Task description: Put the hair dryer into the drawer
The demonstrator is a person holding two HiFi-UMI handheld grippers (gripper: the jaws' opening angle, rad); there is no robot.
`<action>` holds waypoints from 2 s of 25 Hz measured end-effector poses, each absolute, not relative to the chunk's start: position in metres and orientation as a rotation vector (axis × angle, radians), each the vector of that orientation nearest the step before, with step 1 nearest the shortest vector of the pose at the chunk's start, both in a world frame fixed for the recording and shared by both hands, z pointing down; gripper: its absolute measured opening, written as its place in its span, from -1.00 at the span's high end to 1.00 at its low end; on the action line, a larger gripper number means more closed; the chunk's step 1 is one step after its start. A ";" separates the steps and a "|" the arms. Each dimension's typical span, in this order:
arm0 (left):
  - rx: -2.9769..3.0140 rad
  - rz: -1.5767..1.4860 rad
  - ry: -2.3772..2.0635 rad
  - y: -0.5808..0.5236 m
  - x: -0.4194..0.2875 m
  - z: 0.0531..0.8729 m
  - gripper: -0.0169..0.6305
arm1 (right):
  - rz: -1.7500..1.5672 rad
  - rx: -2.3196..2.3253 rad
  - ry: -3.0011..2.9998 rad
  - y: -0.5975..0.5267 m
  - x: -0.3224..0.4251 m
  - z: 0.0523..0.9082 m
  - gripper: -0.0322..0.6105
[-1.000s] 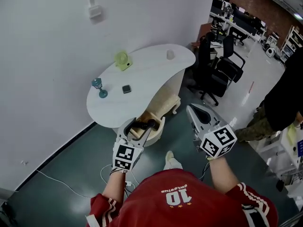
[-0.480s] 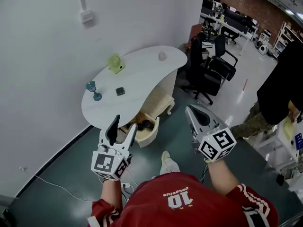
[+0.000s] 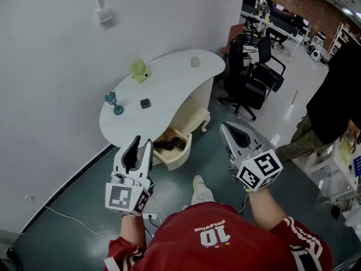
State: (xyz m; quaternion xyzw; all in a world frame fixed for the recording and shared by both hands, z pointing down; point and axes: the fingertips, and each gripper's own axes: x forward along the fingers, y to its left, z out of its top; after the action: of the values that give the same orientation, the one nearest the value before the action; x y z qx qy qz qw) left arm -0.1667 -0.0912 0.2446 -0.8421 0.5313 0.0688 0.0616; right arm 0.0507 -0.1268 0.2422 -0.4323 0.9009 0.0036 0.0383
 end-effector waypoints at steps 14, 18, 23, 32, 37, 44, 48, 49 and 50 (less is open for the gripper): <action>-2.502 0.179 1.714 -0.088 -0.192 0.250 0.99 | -0.020 -1.341 2.771 -0.134 0.041 0.252 0.89; -2.500 0.185 1.732 -0.090 -0.199 0.255 0.99 | -0.013 -1.322 2.787 -0.137 0.031 0.253 0.89; -2.500 0.183 1.732 -0.091 -0.202 0.256 0.99 | -0.005 -1.322 2.791 -0.137 0.028 0.253 0.89; -2.490 0.170 1.753 -0.085 -0.206 0.259 0.99 | 0.025 -1.330 2.806 -0.132 0.024 0.252 0.89; -2.495 0.167 1.742 -0.081 -0.204 0.259 0.99 | 0.029 -1.330 2.812 -0.130 0.021 0.253 0.89; -2.498 0.151 1.730 -0.076 -0.201 0.266 0.99 | 0.023 -1.317 2.825 -0.126 0.020 0.258 0.89; -2.503 0.147 1.721 -0.076 -0.197 0.263 0.99 | 0.026 -1.319 2.827 -0.122 0.023 0.258 0.89; -2.504 0.147 1.714 -0.075 -0.195 0.262 0.99 | 0.026 -1.320 2.827 -0.122 0.024 0.257 0.89; -2.507 0.145 1.707 -0.076 -0.193 0.261 0.99 | 0.025 -1.323 2.826 -0.121 0.026 0.257 0.89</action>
State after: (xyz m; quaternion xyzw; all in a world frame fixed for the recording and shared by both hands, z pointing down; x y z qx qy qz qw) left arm -0.1929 -0.0758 0.2611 -0.8245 0.5614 0.0476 0.0528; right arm 0.0259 -0.1214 0.2571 -0.4239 0.9056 0.0080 0.0104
